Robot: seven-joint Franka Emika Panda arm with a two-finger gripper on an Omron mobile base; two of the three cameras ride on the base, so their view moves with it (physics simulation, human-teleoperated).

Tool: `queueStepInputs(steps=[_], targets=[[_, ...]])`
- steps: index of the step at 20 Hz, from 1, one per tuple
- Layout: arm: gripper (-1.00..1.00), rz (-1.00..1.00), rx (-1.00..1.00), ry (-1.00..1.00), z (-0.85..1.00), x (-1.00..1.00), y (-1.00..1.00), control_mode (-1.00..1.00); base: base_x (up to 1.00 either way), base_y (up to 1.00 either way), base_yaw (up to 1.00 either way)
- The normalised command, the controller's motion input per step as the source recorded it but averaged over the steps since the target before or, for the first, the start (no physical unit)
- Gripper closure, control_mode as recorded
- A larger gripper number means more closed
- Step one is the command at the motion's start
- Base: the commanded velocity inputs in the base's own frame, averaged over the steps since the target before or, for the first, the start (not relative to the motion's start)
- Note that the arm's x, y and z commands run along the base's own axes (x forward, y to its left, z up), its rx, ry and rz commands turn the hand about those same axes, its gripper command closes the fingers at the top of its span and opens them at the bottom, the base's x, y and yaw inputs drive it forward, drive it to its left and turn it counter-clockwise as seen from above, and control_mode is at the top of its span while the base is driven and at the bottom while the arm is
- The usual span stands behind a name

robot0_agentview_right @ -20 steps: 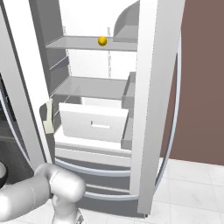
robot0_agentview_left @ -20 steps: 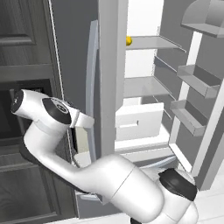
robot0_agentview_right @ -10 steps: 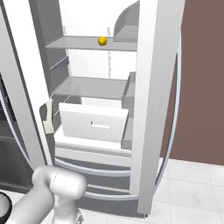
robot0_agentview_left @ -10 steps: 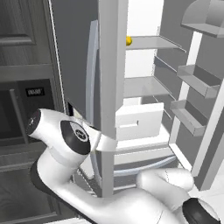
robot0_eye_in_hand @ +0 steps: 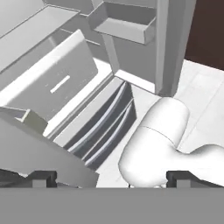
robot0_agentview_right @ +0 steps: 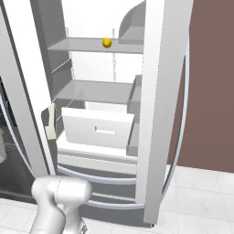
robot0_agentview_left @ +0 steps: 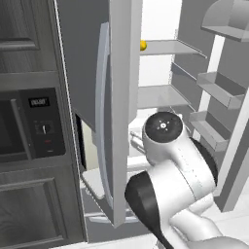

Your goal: Retrieve a lemon from the fridge and place it on the cutting board with the fish.

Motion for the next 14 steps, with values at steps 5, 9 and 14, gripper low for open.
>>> queueStepInputs(steps=[5,9,14], targets=[[-1.0,0.04,0.78,-0.01,0.22,0.01,-0.99,-1.0,0.0,0.0,0.0],[-1.0,0.09,0.72,-0.02,0.07,0.16,-0.54,-1.0,0.0,0.0,0.0],[-1.0,0.24,0.54,0.02,0.05,0.33,0.0,-1.0,0.0,0.0,0.0]])
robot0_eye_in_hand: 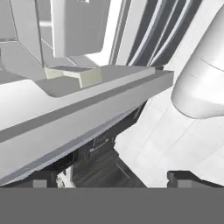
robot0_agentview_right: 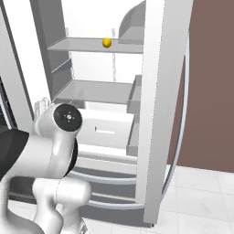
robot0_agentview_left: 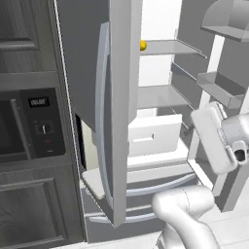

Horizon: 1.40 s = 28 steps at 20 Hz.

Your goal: Retrieve a lemon from the fridge and place it on the cutting board with the fish.

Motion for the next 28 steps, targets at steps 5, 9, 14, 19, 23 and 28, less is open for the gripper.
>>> queueStepInputs(steps=[5,9,14,19,23,28], targets=[[-1.0,0.25,0.21,0.1,0.0,0.74,0.0,-1.0,0.0,0.0,0.0],[-1.0,0.23,0.0,0.0,-0.02,0.42,0.38,-1.0,0.0,0.0,0.0],[-1.0,0.07,0.0,-0.07,-0.03,0.46,0.49,-1.0,0.0,0.0,0.0],[-1.0,-0.01,0.02,-0.12,-0.07,0.6,0.2,-1.0,0.0,0.0,0.0],[-1.0,-0.02,0.01,-0.23,-0.14,0.46,0.24,-1.0,0.0,0.0,0.0],[-1.0,-0.07,0.0,-0.27,-0.08,0.43,0.27,-1.0,0.0,0.0,0.0]])
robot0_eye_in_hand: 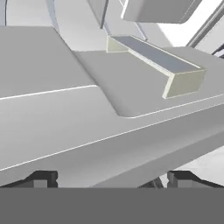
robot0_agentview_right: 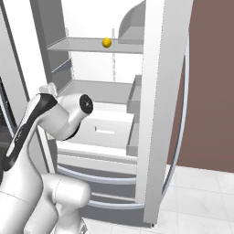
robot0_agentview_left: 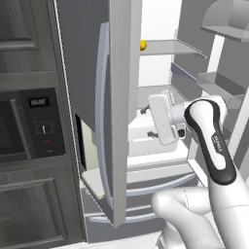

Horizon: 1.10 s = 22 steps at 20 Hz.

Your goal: Retrieve a lemon from the fridge and place it on the cutting board with the fish.

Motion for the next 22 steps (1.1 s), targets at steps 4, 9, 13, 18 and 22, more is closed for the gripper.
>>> queueStepInputs(steps=[4,9,13,18,22], targets=[[-1.0,-0.05,0.0,-0.17,0.0,0.24,0.15,-1.0,0.0,0.0,0.0],[-1.0,-0.04,0.0,-0.02,0.0,0.06,0.31,-1.0,0.0,0.0,0.0],[-1.0,-0.05,0.0,0.0,0.0,0.0,0.5,-1.0,0.0,0.0,0.0],[-1.0,-0.05,0.0,0.0,0.0,0.0,0.46,-1.0,0.0,0.0,0.0],[-1.0,-0.03,0.0,0.0,0.0,0.0,0.56,-1.0,0.0,0.0,0.0]])
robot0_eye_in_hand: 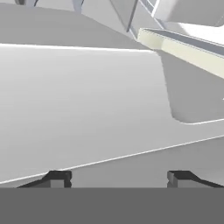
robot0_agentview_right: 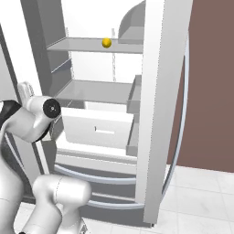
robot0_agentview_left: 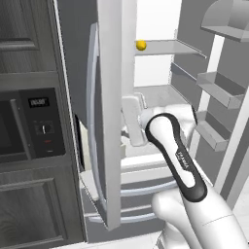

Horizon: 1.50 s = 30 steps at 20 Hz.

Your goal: Retrieve a lemon from the fridge and place it on the cutting board with the fish.

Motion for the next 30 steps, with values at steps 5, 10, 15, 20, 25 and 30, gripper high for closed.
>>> queueStepInputs(steps=[5,10,15,20,25,30], targets=[[-1.0,0.0,0.0,0.0,-0.02,-0.03,0.79,-1.0,0.0,0.0,0.0],[-1.0,0.0,0.0,0.01,-0.05,-0.14,0.91,-1.0,0.0,0.0,0.0],[-1.0,0.0,0.0,0.02,-0.04,-0.11,0.79,-1.0,0.0,0.0,0.0],[-1.0,-0.03,0.0,0.0,0.0,-0.1,0.18,-1.0,0.0,0.0,0.0],[-1.0,-0.05,0.0,0.08,0.16,-0.31,-0.29,-1.0,0.0,0.0,0.0],[-1.0,-0.02,-0.06,0.13,0.44,-0.21,-0.77,-1.0,0.0,0.0,0.0]])
